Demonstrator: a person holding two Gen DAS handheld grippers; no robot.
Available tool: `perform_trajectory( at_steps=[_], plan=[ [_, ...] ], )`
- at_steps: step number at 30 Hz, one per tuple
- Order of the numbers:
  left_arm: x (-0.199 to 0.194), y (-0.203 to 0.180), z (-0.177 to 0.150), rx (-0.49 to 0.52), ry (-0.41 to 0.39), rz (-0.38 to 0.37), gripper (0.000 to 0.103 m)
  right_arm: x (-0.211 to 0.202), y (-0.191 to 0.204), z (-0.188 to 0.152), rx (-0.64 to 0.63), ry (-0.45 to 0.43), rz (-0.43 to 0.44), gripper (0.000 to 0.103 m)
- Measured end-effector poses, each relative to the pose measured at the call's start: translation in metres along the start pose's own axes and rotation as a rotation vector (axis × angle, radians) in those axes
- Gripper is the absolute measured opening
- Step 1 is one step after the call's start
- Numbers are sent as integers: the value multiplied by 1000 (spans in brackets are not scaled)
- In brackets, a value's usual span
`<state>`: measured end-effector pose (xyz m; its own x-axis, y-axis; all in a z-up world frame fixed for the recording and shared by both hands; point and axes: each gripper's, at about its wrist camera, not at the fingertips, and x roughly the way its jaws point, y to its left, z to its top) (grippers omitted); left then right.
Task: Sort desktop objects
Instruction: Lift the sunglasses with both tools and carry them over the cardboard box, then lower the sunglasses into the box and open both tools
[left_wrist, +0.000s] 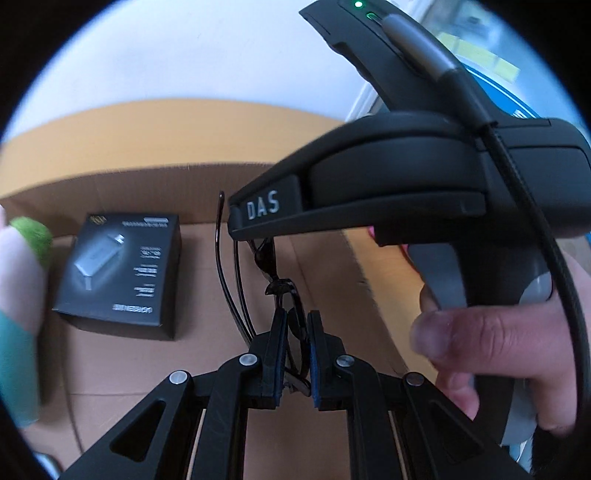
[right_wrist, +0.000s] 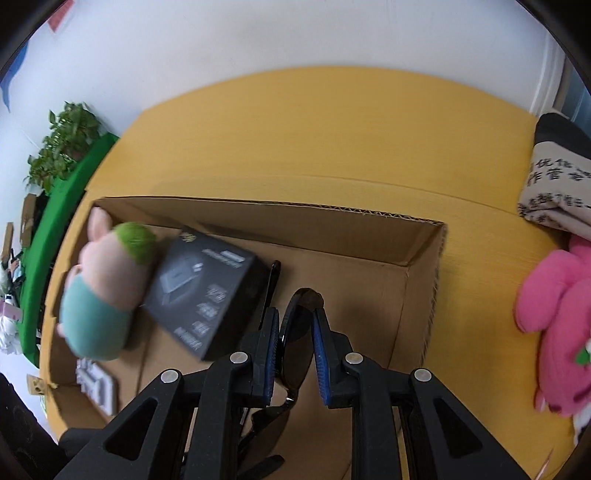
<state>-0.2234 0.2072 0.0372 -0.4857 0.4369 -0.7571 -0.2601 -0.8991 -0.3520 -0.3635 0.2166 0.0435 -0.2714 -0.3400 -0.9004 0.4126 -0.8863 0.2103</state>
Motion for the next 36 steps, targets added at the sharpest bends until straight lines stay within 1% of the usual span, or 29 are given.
perform_trajectory(
  at_steps=[4, 7, 10, 13, 14, 15, 16, 17, 18, 20, 21, 22, 23, 24, 26, 27, 29, 31, 32, 33, 34, 35, 36],
  plan=[
    [24, 10, 1, -56, 46, -33, 10, 29, -10, 8, -7, 43, -36, 19],
    [39, 23, -5, -128, 86, -59, 10, 41, -8, 9, -26, 60, -58, 17],
    [47, 30, -13, -154, 116, -70, 10, 46, -5, 10, -33, 65, -70, 19],
    [45, 32, -18, -167, 109, -76, 10, 49, -3, 8, -42, 57, -93, 21],
    [45, 32, -19, -174, 113, -74, 13, 49, -2, 7, -49, 54, -100, 23],
    [44, 33, -20, -184, 116, -76, 22, 50, 0, 6, -57, 56, -107, 23],
    [42, 34, -21, -191, 114, -80, 29, 48, 0, 5, -56, 56, -105, 28],
    [39, 33, -22, -191, 105, -78, 42, 45, 0, 3, -48, 50, -98, 32],
    [34, 32, -23, -184, 93, -67, 53, 41, 1, 2, -44, 39, -90, 37],
    [22, 28, -27, -163, 70, -48, 60, 26, 2, -3, -37, 10, -95, 41],
    [15, 27, -29, -159, 63, -52, 60, 17, 2, -5, -33, -5, -105, 53],
    [7, 26, -32, -157, 56, -60, 60, 7, 3, -8, -31, -24, -127, 74],
    [0, 24, -34, -153, 48, -64, 60, -8, 4, -11, -32, -61, -146, 80],
    [-10, 23, -36, -146, 33, -68, 60, -27, 5, -16, -39, -108, -155, 84],
    [-35, 19, -42, -125, -5, -67, 60, -55, 9, -25, -45, -160, -159, 85],
    [-48, 18, -47, -114, -25, -68, 60, -69, 9, -30, -42, -187, -151, 88],
    [-82, 15, -59, -78, -77, -64, 61, -103, 14, -52, -33, -266, -123, 93],
    [-115, 13, -73, -43, -122, -39, 61, -131, 26, -78, -41, -348, -109, 100],
    [-138, 8, -86, -19, -152, -18, 64, -141, 36, -94, -47, -385, -104, 102],
    [-154, 10, -91, 7, -179, 6, 69, -150, 42, -107, -54, -414, -99, 103],
    [-163, 21, -87, 30, -206, 30, 72, -159, 50, -129, -63, -441, -89, 103],
    [-177, 30, -87, 54, -237, 61, 77, -161, 60, -140, -64, -451, -83, 103],
    [-190, 35, -90, 71, -261, 88, 78, -161, 70, -155, -60, -457, -80, 103]
  ],
)
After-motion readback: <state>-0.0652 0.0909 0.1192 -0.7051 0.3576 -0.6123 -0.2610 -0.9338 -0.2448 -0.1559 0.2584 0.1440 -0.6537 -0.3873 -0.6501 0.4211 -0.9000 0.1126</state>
